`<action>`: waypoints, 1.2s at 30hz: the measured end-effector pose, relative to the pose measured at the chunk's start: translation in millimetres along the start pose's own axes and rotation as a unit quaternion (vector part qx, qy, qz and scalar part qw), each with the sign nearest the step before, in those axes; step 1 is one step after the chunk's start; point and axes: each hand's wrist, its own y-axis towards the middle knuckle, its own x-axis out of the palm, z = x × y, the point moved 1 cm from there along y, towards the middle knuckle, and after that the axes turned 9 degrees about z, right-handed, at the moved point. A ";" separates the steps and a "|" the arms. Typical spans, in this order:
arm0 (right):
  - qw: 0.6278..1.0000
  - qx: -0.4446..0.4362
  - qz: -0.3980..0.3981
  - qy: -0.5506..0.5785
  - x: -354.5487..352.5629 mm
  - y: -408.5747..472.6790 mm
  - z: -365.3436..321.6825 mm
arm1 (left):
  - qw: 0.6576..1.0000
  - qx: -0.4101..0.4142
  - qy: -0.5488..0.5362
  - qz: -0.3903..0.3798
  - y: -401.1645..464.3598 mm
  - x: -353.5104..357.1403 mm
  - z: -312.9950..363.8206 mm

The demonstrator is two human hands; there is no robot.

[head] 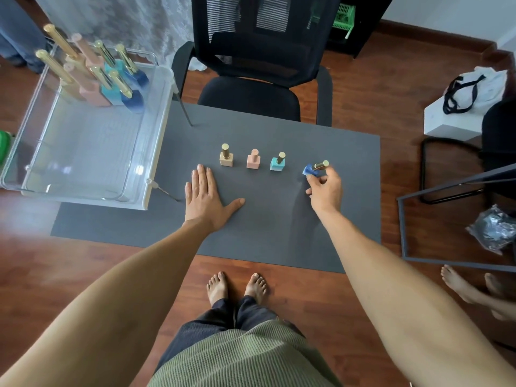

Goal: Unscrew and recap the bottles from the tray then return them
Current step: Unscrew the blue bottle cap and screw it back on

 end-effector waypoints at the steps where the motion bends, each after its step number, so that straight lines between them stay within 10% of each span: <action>1: 1.000 0.002 0.001 0.008 0.4 -0.8 0.4 | 1.000 0.000 0.000 0.000 -0.1 0.2 -0.4; 21: 0.993 -0.058 -0.021 0.102 -14.7 -56.1 -47.6 | 0.996 0.006 -0.073 -0.053 3.5 -63.9 1.8; 36: 0.973 -0.177 -0.122 0.082 -16.3 -91.0 -116.6 | 0.964 0.067 -0.255 0.043 -22.4 -151.4 31.7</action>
